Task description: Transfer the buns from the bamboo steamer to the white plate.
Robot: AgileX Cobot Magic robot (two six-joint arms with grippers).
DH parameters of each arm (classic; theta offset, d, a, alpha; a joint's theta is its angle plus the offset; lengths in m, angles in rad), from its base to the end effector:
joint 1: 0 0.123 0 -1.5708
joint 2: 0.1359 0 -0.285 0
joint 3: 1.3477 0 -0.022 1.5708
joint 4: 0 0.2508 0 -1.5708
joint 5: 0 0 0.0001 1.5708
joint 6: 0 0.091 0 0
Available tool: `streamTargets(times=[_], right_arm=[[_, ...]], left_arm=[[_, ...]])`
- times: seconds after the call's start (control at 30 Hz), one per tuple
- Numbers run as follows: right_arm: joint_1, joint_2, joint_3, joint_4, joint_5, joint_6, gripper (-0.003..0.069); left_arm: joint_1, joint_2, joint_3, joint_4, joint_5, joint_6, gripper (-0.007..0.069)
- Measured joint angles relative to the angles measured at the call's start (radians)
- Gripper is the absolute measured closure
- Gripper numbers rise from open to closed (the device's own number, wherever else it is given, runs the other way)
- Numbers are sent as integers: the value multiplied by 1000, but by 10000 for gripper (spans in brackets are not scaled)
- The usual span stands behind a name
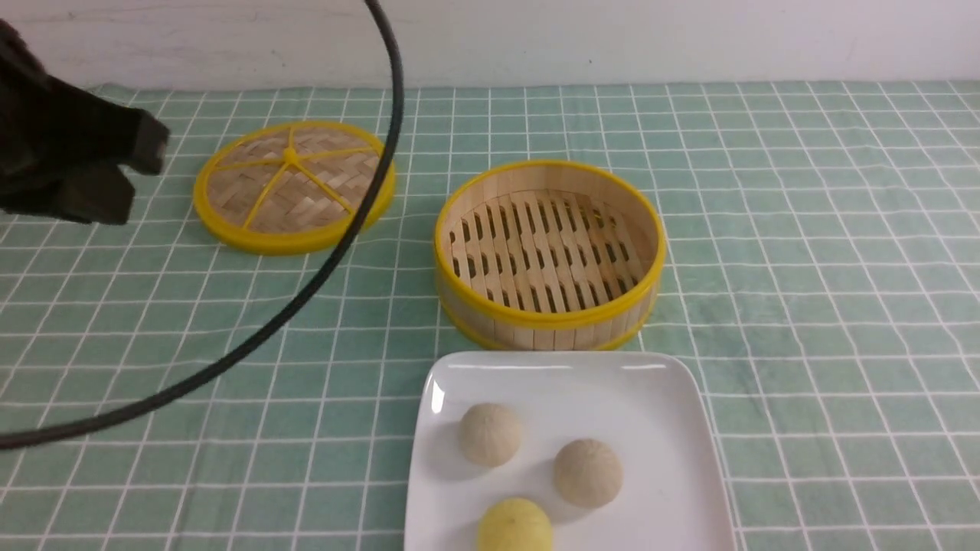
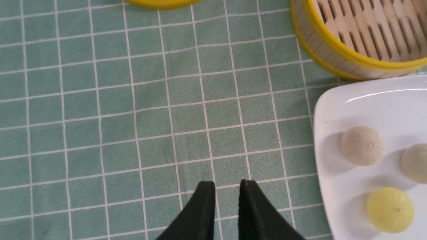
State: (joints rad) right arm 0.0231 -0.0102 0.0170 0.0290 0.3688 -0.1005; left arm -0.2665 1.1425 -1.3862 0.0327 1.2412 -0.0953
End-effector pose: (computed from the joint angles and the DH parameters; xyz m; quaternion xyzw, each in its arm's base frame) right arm 0.0526 0.0022 0.1748 -0.0418 0.8002 -0.0109 0.5981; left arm 0.1972 -0.0509 0.4263 0.0809 0.9424 -0.0423 0.3219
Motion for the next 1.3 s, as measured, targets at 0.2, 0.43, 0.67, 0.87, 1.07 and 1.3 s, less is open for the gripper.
streamTargets(times=[0.2,0.43,0.67,0.87,1.07,1.3], right_arm=[[0,0,-4,0,25,0,615],[0,0,-4,8,16,65,603],[0,0,-4,8,21,79,594],[0,0,-4,8,21,79,586],[0,0,-4,8,21,79,575],[0,0,-4,10,21,79,567]], left_arm=[[0,-179,134,0,0,0,481],[0,-450,378,0,-28,0,475],[0,-653,608,-33,-110,0,468],[0,-836,831,-208,-255,0,474],[0,-963,992,-430,-549,45,613],[0,-970,1013,-478,-680,49,623]])
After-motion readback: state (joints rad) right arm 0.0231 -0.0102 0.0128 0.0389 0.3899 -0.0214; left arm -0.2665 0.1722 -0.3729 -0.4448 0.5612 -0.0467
